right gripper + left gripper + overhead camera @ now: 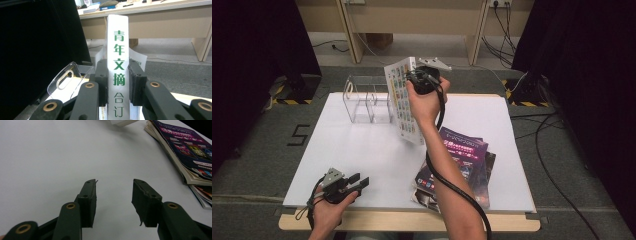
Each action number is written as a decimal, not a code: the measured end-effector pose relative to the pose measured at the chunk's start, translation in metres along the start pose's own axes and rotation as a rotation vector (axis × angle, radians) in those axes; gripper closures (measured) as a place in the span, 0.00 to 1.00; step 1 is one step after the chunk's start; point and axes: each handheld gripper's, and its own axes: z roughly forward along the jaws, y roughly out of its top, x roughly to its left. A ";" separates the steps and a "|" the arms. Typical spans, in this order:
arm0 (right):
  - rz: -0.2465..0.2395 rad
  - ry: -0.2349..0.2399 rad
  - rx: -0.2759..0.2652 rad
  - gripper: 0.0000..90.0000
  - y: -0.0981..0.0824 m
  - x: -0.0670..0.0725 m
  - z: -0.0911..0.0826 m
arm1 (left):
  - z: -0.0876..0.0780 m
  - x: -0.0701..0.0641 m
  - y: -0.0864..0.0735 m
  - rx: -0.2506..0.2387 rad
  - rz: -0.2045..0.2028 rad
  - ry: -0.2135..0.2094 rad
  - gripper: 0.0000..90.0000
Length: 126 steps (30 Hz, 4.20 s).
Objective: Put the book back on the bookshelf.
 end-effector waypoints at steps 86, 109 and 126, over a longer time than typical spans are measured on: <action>-0.073 -0.010 0.171 0.79 -0.041 0.007 -0.033 | 0.002 0.000 -0.005 0.000 -0.025 -0.043 0.60; -0.107 -0.005 0.141 0.83 -0.031 0.011 -0.027 | 0.002 0.001 -0.005 -0.001 -0.025 -0.051 0.61; -0.102 -0.044 0.069 0.83 -0.012 0.020 -0.008 | 0.001 0.002 -0.005 -0.002 -0.029 -0.053 0.61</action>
